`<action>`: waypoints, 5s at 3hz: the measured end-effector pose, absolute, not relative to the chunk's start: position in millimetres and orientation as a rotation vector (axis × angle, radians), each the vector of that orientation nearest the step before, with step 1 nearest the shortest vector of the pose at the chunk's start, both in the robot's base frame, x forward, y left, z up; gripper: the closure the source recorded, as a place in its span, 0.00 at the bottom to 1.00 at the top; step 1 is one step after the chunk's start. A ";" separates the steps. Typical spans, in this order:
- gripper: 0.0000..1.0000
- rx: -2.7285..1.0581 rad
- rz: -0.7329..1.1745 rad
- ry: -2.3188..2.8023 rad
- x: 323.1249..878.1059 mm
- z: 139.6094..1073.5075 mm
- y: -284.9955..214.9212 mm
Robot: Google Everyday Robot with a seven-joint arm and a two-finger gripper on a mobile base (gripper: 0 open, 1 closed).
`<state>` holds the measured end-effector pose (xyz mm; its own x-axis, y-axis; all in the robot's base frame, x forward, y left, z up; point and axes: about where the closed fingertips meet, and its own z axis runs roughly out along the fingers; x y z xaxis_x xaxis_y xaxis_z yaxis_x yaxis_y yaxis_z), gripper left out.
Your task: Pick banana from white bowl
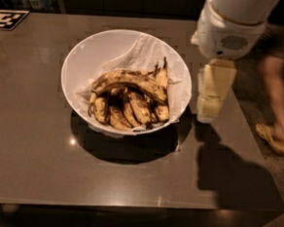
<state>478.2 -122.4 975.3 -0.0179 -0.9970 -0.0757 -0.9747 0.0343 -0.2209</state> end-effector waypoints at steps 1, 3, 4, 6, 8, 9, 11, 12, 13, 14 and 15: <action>0.00 -2.089 -0.158 2.097 494.2 960.2 -92.1; 0.00 -2.122 -0.116 2.112 516.2 944.9 -55.8; 0.17 -2.141 -0.069 2.093 524.3 944.3 -38.7; 0.31 -2.178 -0.001 2.052 533.6 942.1 -17.3; 0.34 -2.252 0.042 2.004 534.3 933.6 4.4; 0.32 -2.282 0.059 1.989 534.3 928.2 13.7; 0.73 -2.256 0.072 1.972 540.6 921.6 22.7; 0.97 -2.234 0.066 1.953 545.6 922.6 27.9; 1.00 -2.219 0.061 1.941 548.3 923.7 30.8; 1.00 -2.211 0.022 1.904 531.6 935.6 27.1; 1.00 -2.210 -0.005 1.877 512.9 947.7 26.2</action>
Offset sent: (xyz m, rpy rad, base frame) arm 0.0237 0.0584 -0.0403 -0.0896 0.1201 0.0433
